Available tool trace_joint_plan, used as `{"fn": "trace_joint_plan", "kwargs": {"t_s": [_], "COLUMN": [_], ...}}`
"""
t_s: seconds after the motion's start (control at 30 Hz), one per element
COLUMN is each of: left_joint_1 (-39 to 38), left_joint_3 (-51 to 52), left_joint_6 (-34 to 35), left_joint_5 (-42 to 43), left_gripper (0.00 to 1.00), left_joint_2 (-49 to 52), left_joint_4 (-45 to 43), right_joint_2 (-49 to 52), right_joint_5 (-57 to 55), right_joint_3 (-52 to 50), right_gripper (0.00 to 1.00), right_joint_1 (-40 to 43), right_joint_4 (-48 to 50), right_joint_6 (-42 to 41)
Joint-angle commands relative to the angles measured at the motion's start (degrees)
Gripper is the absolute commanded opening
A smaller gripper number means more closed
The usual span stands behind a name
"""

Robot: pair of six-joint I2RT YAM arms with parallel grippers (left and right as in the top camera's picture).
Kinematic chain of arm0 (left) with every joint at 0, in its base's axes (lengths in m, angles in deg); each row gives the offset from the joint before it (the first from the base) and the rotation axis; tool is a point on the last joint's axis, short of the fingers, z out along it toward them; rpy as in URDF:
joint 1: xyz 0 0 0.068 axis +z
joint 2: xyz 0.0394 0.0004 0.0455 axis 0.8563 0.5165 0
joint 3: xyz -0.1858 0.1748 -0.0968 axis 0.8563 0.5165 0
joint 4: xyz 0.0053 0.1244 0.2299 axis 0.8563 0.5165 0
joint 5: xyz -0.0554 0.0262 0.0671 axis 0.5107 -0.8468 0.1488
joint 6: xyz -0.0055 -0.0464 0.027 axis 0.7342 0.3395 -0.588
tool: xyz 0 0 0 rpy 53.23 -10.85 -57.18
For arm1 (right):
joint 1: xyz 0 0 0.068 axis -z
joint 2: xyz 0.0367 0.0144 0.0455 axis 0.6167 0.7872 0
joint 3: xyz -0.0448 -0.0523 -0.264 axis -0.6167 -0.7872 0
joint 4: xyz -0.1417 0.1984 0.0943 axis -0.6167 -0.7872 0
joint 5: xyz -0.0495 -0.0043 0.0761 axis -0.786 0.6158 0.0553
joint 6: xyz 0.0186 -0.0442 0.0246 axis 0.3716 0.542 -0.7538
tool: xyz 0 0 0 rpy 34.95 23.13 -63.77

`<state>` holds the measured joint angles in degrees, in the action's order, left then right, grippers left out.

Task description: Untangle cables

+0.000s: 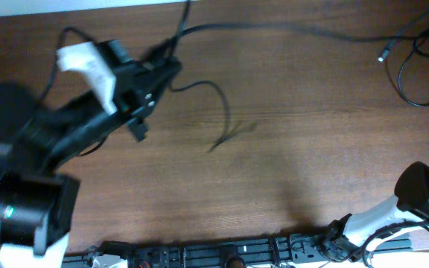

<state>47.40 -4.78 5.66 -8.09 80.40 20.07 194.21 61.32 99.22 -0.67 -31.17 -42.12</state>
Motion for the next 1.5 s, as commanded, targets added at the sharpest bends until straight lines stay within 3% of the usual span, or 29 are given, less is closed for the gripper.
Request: {"fn": "trace_joint_plan", "kwargs": {"t_s": [0.0, 0.23, 0.8, 1.03, 1.33, 1.47], "left_joint_1": [3.8, 11.0, 11.6, 11.6, 11.6, 11.6], "left_joint_3": [-0.8, -0.8, -0.8, -0.8, -0.8, -0.8], "left_joint_6": [6.6, 16.4, 21.6, 21.6, 21.6, 21.6], "left_joint_5": [0.7, 1.2, 7.1, 9.0, 9.3, 12.7], "left_gripper": [0.04, 0.03, 0.04, 0.05, 0.05, 0.05], "left_joint_2": [-3.0, -4.9, -1.2, -1.0, -0.1, 1.1], "left_joint_4": [-3.3, -11.1, -12.6, -12.3, -10.8, -10.6], "right_joint_2": [1.2, 1.6, 2.4, 3.5, 3.5, 3.5], "right_joint_5": [-2.1, -5.2, -4.5, -4.1, 0.9, -2.6], "right_joint_3": [-2.4, -10.6, -14.2, -14.2, -14.2, -14.2], "right_gripper": [0.04, 0.04, 0.04, 0.04, 0.04, 0.04], "right_joint_1": [-1.4, -8.0, -41.7, -46.4, -46.5, -46.3], "right_joint_4": [-0.6, 0.3, 12.2, 12.6, 13.1, 14.3], "right_joint_6": [0.8, 0.8, 1.9, 1.9, 1.9, 1.9]}}
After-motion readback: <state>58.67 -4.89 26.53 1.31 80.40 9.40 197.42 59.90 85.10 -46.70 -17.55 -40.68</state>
